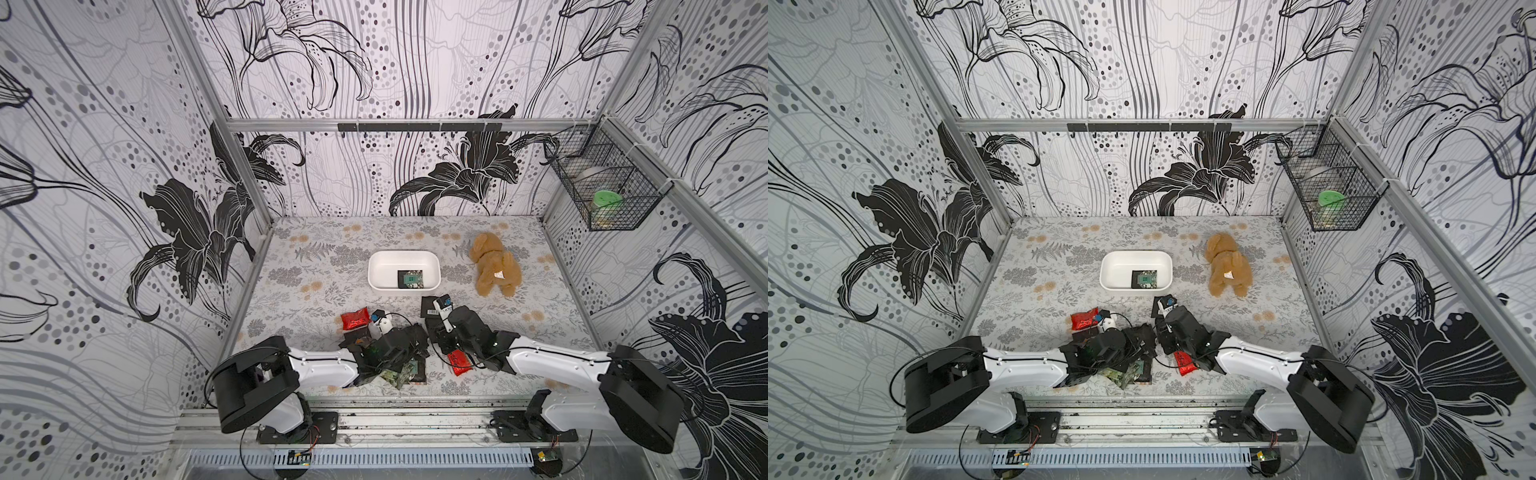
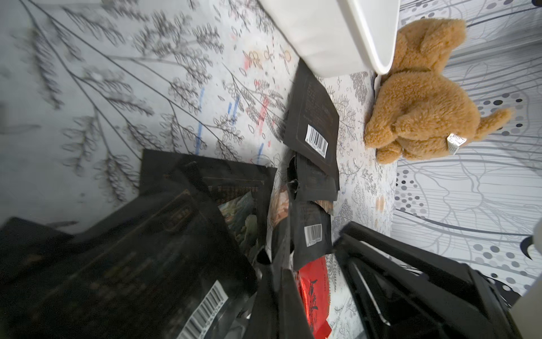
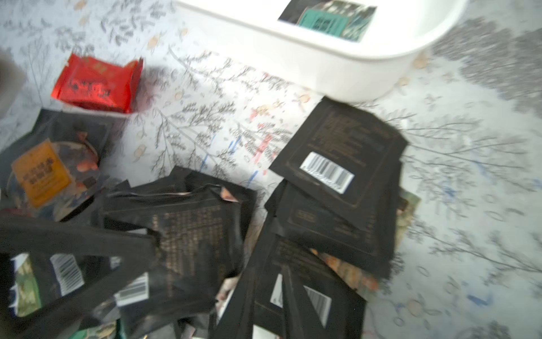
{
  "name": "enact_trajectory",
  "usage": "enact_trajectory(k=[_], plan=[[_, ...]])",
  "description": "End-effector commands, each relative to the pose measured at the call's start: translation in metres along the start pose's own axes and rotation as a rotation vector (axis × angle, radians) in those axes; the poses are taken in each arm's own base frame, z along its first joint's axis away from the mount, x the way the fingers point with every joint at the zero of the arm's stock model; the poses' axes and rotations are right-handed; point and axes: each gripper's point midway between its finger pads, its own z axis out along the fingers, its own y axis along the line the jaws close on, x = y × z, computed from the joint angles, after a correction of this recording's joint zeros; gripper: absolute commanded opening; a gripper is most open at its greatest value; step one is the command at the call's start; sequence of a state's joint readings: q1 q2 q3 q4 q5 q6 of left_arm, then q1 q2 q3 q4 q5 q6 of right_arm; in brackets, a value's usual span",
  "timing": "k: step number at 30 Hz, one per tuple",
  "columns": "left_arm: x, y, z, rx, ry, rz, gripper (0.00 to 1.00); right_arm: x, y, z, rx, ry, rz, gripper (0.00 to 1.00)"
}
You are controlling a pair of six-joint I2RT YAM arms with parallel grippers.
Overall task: Put the tea bags into the storage box
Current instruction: Pick up the tea bag from the center of the board, then place the tea bag in the storage box.
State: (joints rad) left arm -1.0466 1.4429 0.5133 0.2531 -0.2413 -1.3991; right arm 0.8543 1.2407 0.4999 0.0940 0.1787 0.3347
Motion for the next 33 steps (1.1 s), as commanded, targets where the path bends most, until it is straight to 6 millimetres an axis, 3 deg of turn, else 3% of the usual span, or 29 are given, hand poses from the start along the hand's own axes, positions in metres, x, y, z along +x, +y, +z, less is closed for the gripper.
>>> enact_trajectory(k=[1,3,7,10,11,15,21,25,30,33], plan=[[-0.022,0.006,-0.016,-0.089,-0.096,0.099,0.00,-0.009,-0.033,-0.019,0.164,-0.097,0.063,0.28],[-0.034,0.008,-0.026,-0.137,-0.141,0.143,0.00,-0.011,-0.039,-0.026,0.185,-0.123,0.081,0.36],[-0.063,0.002,-0.053,-0.233,-0.250,0.248,0.00,-0.015,-0.051,-0.034,0.248,-0.158,0.112,0.62],[-0.085,-0.017,-0.073,-0.263,-0.338,0.314,0.00,-0.016,-0.058,-0.037,0.290,-0.166,0.133,0.82],[-0.092,-0.026,-0.077,-0.264,-0.365,0.331,0.00,-0.017,-0.060,-0.038,0.299,-0.170,0.141,0.94],[-0.119,-0.066,-0.085,-0.227,-0.438,0.369,0.00,-0.020,-0.061,-0.042,0.303,-0.189,0.164,0.96],[-0.147,-0.118,-0.042,-0.040,-0.313,0.300,0.00,-0.026,-0.061,-0.055,0.255,-0.279,0.207,0.96],[-0.163,-0.139,-0.007,0.007,-0.250,0.270,0.00,-0.026,-0.063,-0.059,0.239,-0.339,0.226,0.95],[-0.173,-0.135,0.051,-0.026,-0.191,0.247,0.00,-0.022,-0.072,-0.061,0.281,-0.362,0.250,0.95],[-0.175,-0.129,0.079,-0.042,-0.161,0.235,0.00,-0.022,-0.066,-0.057,0.245,-0.352,0.225,0.95]])
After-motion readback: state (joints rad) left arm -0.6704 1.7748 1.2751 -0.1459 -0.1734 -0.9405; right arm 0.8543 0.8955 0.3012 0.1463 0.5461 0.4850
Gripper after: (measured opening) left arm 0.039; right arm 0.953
